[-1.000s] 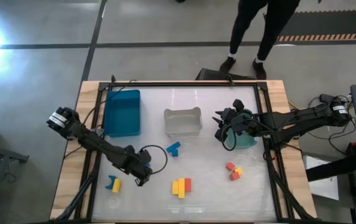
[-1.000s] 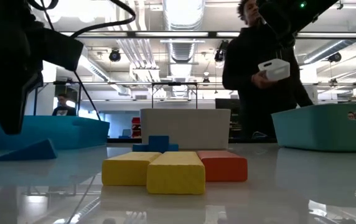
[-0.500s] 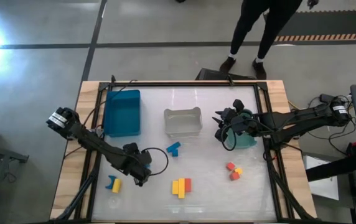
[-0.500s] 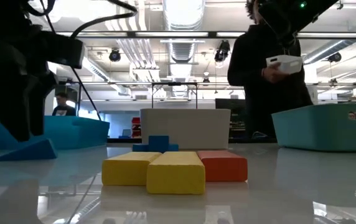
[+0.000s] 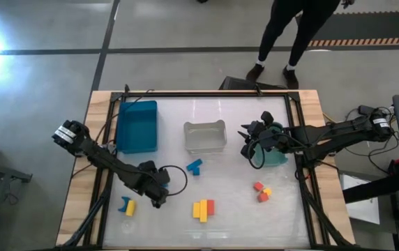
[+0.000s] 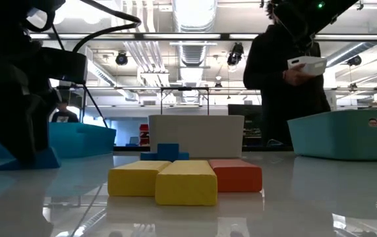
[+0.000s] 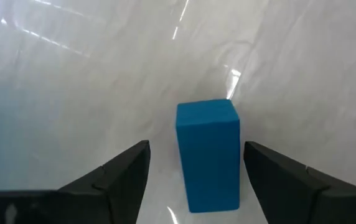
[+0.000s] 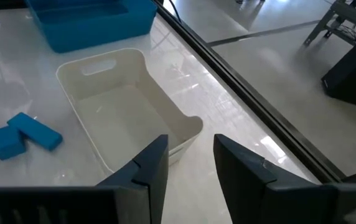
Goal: Sort & place blocks by color
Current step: Put the blue block into the gray bin
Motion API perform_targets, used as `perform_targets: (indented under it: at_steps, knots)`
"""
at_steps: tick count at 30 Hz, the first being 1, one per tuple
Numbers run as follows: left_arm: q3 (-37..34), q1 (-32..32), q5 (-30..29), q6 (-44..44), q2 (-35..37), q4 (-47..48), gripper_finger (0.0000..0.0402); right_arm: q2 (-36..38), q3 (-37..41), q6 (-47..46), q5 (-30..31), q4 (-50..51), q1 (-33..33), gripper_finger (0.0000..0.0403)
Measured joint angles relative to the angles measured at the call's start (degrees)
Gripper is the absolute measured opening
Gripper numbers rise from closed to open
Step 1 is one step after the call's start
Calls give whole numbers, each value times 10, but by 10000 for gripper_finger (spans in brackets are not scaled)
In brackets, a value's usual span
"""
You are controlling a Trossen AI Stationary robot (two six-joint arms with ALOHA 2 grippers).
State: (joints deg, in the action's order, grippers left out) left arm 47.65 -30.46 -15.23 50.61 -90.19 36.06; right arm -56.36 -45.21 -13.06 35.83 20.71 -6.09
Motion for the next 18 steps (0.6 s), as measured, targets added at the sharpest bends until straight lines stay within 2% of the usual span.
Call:
perform_targets:
  at_steps: [6, 14, 18]
  knots:
    - [-18, 0, -2, 0, 0, -36, 210, 0, 0, 0, 0, 0, 0, 118]
    - [-17, 0, -2, -2, 0, -35, 120, 0, 0, 0, 1, 0, 0, 118]
    - [7, 3, 2, -2, 7, 0, 116, 0, 0, 0, 1, 0, 0, 118]
